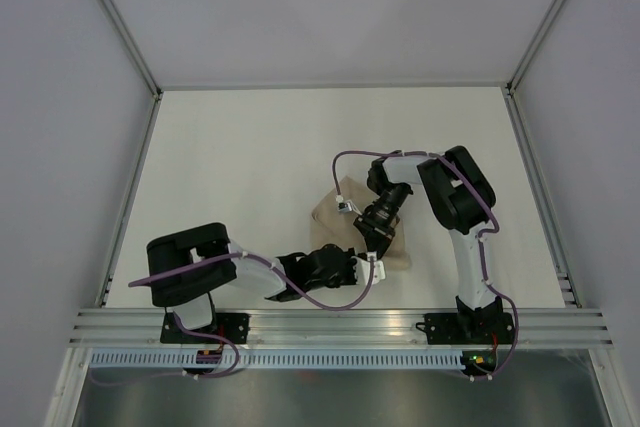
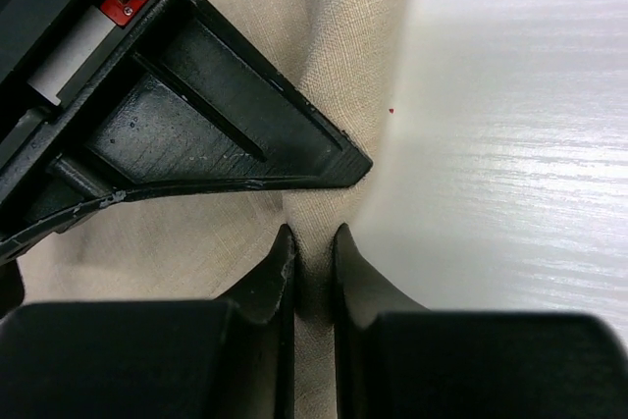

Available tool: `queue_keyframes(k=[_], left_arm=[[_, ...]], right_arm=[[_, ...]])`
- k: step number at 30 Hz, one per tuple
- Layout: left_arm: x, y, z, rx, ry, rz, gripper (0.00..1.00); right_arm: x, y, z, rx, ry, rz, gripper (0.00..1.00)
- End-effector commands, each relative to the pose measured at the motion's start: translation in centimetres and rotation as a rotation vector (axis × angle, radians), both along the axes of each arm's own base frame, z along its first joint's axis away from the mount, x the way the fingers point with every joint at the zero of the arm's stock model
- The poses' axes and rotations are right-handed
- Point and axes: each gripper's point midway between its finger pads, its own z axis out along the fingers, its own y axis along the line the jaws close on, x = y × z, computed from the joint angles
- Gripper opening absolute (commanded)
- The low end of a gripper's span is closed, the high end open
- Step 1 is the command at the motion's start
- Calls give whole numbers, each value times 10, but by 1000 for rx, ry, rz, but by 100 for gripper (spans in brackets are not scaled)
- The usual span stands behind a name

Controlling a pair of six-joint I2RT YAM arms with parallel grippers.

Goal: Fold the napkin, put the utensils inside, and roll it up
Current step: Roll the napkin with the utensil

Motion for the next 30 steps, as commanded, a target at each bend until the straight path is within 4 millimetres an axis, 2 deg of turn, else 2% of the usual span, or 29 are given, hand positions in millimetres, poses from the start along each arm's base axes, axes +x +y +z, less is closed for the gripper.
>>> queue_keyframes(k=[1,6,12,15,18,20,21,22,23,25,26,27,29,30], left_arm=[[-38,10,-38,41,228,-54,2],[-42,13,-43,29,291,-49,2],[-39,14,-42,-34,352,8,2],[-35,17,-39,-91,388,64,2],[-33,22,-41,-135,428,131,2],[-33,25,-41,-165,459,172,2],[-34,28,-44,-169,472,187,2],[-34,27,-43,-187,495,203,2],[-35,28,-46,-186,509,216,2],[-38,29,-50,-199,547,234,2],[-38,29,-50,-212,559,242,2],[-41,33,-56,-211,589,261,2],[-42,31,-54,-245,607,267,2],[-43,36,-60,-235,617,281,2]], right_arm=[[43,-10,-41,-9,-290,95,31],[57,-1,-3,75,-350,39,48],[90,0,55,222,-479,-78,54],[108,-11,77,263,-571,-138,55],[115,-23,88,300,-679,-139,55],[107,-30,83,297,-709,-132,56],[105,-32,92,309,-761,-122,57],[102,-33,85,315,-787,-117,58],[100,-33,92,328,-840,-109,59],[92,-36,89,347,-873,-83,61],[89,-36,95,372,-926,-50,62],[81,-38,91,377,-927,-31,63],[74,-39,92,400,-982,27,64],[67,-40,84,399,-984,41,65]])
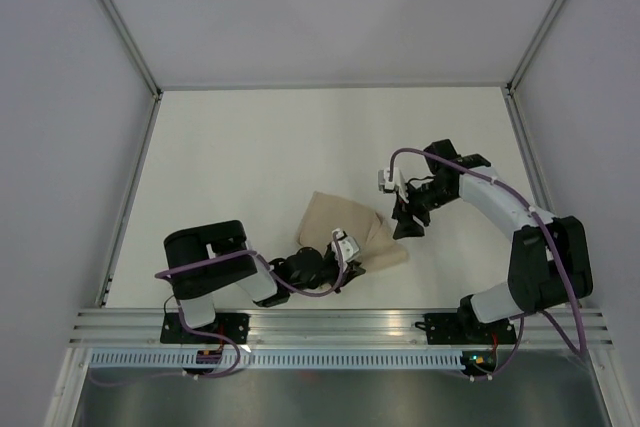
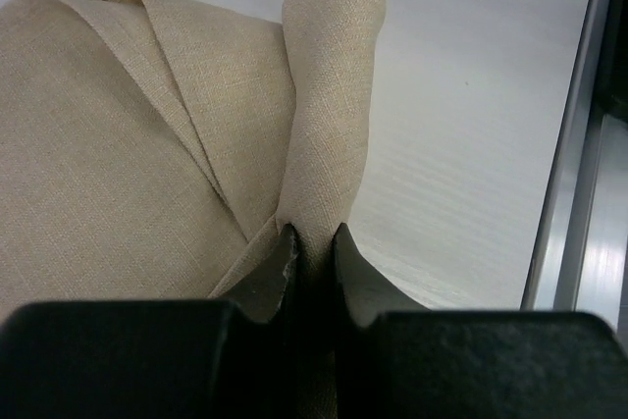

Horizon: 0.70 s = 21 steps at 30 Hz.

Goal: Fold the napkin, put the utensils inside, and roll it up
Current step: Roll the napkin with the utensil

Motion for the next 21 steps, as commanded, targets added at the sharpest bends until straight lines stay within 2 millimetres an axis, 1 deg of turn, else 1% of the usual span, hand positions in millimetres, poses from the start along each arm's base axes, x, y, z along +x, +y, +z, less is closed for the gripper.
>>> queue_keyframes(k=[1,2,3,4,5,6,7,8,9,11,13,17,21], left_arm=[[-27,31,-55,115,220,35,2],[-28,32,-57,113,229,38,2],[-29,34,-57,108,239,43,2],[-28,34,-57,104,241,46,2],[-29,35,-57,106,244,47,2],[-29,35,-57,104,248,47,2],[-29,35,-57,105,251,48,2],[-29,35,-57,107,256,45,2],[-30,34,-57,105,262,41,2],[-30,33,-59,111,271,35,2],[-30,33,-60,112,278,34,2],[-28,34,-61,111,289,32,2],[-28,34,-61,110,297,28,2]], right_arm=[[-2,7,4,42,-199,129,66],[-6,8,1,34,-217,143,66],[-12,7,-9,23,-225,150,66],[-19,13,-12,20,-245,178,66],[-21,13,-10,9,-301,183,67],[-29,20,-20,12,-330,192,68],[-33,22,-22,14,-365,199,70],[-33,23,-18,13,-422,199,71],[-37,29,-19,23,-421,219,71],[-37,30,-23,18,-407,226,72],[-39,32,-23,22,-422,229,72],[-48,36,-24,16,-416,259,73],[-62,37,-34,-5,-418,302,72]])
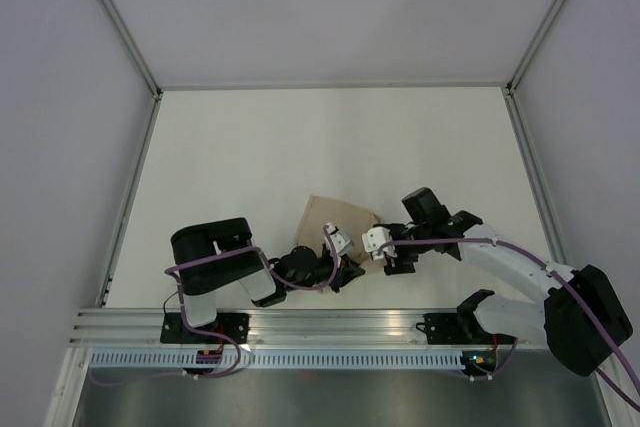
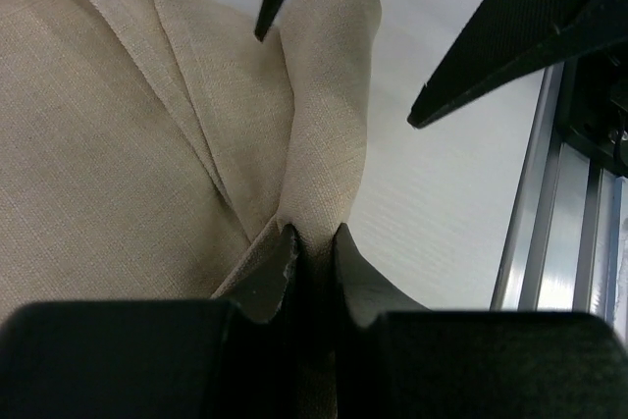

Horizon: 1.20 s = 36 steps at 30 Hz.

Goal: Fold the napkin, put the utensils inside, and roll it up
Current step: Roll the napkin with the utensil

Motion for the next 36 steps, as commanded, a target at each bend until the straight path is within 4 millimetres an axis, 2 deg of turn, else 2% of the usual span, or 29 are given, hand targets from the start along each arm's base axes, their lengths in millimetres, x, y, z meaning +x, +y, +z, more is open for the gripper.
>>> queue_keyframes(k=[1,9,12,15,16,19,20,21,23,26,30,33,34,35,36], left_arm=[[-25,32,-62,209,158,-32,2],[-25,29,-61,201,162,-39,2],[-25,28,-59,196,160,-44,2],[-26,27,-54,180,149,-52,2],[-26,30,-54,181,146,-49,2],[-18,30,-38,140,114,-23,11],[-12,29,-27,115,95,-9,20],[-11,30,-25,117,93,-5,25],[-2,28,-7,82,68,10,34],[6,27,1,98,46,16,42],[16,24,21,87,12,36,45],[29,31,26,104,7,97,45],[32,32,35,86,-2,112,44],[44,42,33,112,-1,194,43],[48,46,37,108,-4,219,43]], right_arm=[[-5,6,0,14,-36,37,72],[-14,14,-21,-26,-91,55,71],[-13,19,-26,-39,-135,53,67],[-11,20,-34,-58,-172,57,57],[-11,19,-36,-66,-173,59,48],[-12,16,-43,-96,-165,60,34],[-15,13,-47,-110,-157,64,32],[-15,11,-49,-119,-157,60,29],[-16,7,-53,-139,-146,57,23],[-20,3,-57,-167,-121,60,16],[-23,-1,-64,-196,-88,55,11],[-26,-4,-68,-216,-65,50,10],[-26,-4,-68,-220,-59,48,10],[-26,-4,-67,-226,-48,46,10],[-28,-5,-69,-239,-31,43,10]])
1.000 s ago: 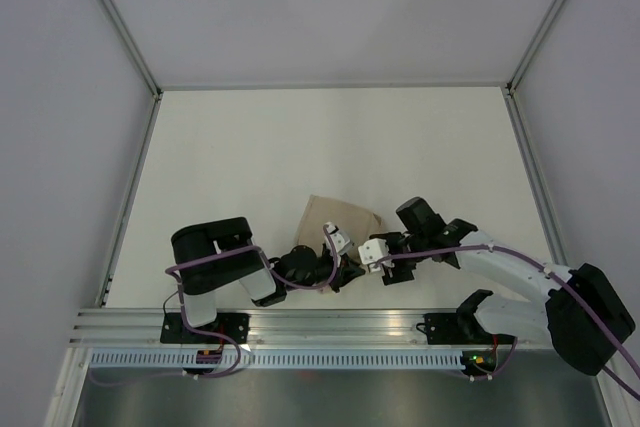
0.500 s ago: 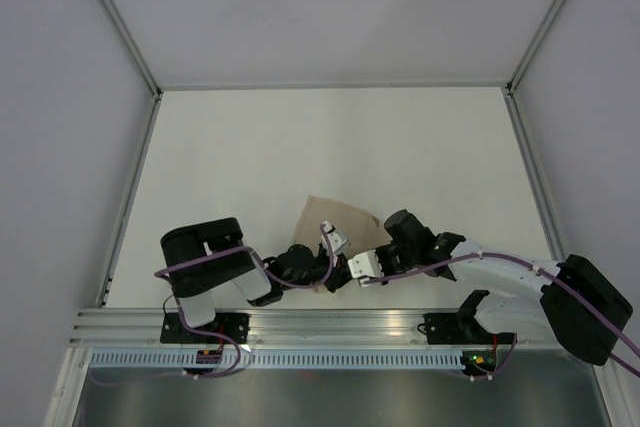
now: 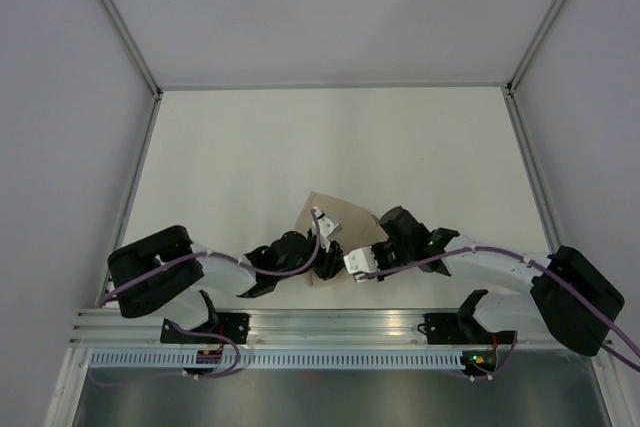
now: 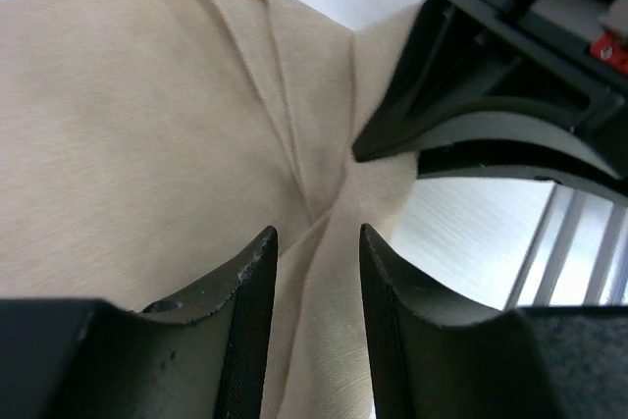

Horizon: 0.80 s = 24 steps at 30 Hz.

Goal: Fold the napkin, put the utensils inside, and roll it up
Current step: Roll the napkin with the utensil

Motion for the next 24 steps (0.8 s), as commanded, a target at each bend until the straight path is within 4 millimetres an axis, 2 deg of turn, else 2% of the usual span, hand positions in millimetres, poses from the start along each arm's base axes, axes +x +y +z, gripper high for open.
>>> queue_keyframes(k=[1,2,4,5,7,8,9,11,12,14,15,17,19,21,23,24], left_arm=[[30,14,31,-16,-69,143,43],[36,22,31,9,-70,193,43],[45,29,43,9,-91,252,43],[56,39,55,3,-107,330,43],[67,55,56,62,-87,414,41],[76,65,66,48,-87,491,40],[77,77,60,97,-66,530,40],[90,95,75,70,-65,645,39],[93,102,90,31,-73,681,39],[98,117,104,17,-106,739,39],[99,122,123,-28,-135,757,40],[103,132,142,-32,-199,778,40],[105,139,164,-35,-262,786,40],[106,142,178,-40,-297,787,40],[105,144,189,-31,-333,774,40],[105,145,196,-39,-344,774,40]], right_arm=[[-17,-31,-30,-168,118,-54,9],[-15,-30,-28,-173,120,-62,8],[-15,-30,-32,-194,148,-80,8],[-13,-27,-30,-193,156,-90,8],[-14,-27,-34,-215,199,-124,7],[-10,-22,-31,-213,202,-135,7],[-9,-22,-36,-231,223,-156,6],[-5,-16,-34,-237,250,-188,6],[-5,-16,-39,-259,273,-198,6],[-2,-10,-38,-286,309,-210,6],[-5,-12,-47,-324,343,-215,5],[-5,-9,-53,-378,400,-214,4],[-5,-1,-50,-405,456,-203,3],[-8,0,-59,-454,517,-203,2],[-7,8,-57,-466,556,-202,2],[-9,8,-62,-486,586,-196,1]])
